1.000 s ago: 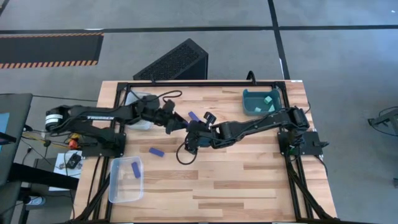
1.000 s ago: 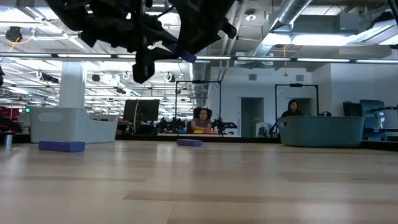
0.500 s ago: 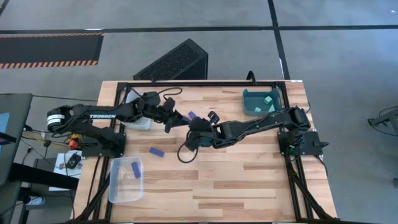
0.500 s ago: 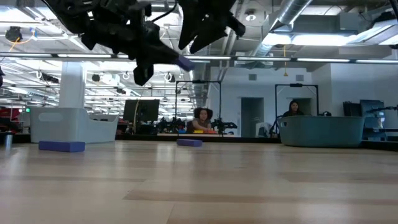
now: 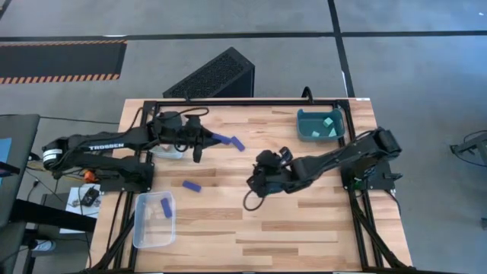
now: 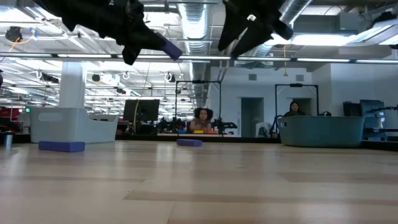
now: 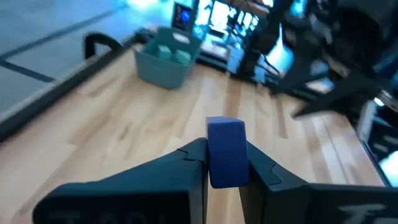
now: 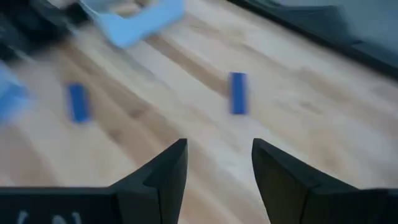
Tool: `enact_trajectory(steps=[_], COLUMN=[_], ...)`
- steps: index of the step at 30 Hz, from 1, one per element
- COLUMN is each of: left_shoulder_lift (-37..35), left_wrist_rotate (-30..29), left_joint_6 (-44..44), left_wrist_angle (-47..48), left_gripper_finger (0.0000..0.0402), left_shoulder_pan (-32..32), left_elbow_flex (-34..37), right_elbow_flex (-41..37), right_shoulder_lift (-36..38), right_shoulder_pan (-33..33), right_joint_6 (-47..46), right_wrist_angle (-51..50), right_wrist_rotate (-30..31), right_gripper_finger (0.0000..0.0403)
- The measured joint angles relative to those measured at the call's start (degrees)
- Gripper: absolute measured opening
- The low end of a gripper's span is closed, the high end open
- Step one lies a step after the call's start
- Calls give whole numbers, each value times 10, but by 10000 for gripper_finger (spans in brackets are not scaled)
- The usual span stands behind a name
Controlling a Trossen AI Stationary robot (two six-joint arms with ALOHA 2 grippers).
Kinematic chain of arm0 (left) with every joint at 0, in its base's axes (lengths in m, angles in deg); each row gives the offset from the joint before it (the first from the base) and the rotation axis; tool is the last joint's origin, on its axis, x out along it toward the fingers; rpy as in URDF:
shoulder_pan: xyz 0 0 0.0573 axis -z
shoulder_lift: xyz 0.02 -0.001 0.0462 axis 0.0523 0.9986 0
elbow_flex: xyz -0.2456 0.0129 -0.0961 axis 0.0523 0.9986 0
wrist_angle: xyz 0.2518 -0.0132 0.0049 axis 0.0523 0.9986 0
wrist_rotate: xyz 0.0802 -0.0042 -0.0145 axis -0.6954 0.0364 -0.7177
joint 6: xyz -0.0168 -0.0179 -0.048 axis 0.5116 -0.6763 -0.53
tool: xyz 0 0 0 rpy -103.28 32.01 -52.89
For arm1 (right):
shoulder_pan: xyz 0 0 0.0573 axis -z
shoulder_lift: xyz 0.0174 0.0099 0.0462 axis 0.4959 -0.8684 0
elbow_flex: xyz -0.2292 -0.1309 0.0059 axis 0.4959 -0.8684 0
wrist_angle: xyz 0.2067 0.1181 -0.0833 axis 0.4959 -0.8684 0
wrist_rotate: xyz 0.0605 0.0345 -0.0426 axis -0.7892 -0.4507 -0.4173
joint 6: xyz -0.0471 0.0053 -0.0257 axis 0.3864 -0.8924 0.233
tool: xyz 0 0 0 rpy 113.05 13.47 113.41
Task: Sort & place blocks by color
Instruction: Put the blue block into the transparent bin
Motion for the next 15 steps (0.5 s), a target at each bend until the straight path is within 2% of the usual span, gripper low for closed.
enact_trajectory(steps=[5,8,15], left_shoulder_lift=[1,4,4], left_wrist_rotate=[-30,-71,-176], left_joint_6=[-36,-49,-85], left_wrist_angle=[-8,-12,-35], left_gripper_finger=[28,28,28], left_shoulder_pan=[19,48,130], left_elbow_flex=[0,0,0], right_elbow_flex=[-125,-161,-163], right_shoulder_lift=[61,76,93], right_shoulder_pan=[-5,-9,-51], right_joint_6=[25,42,49], right_wrist_angle=[233,313,289], right_wrist_rotate=[-39,-67,-67], right_gripper_finger=[196,189,166])
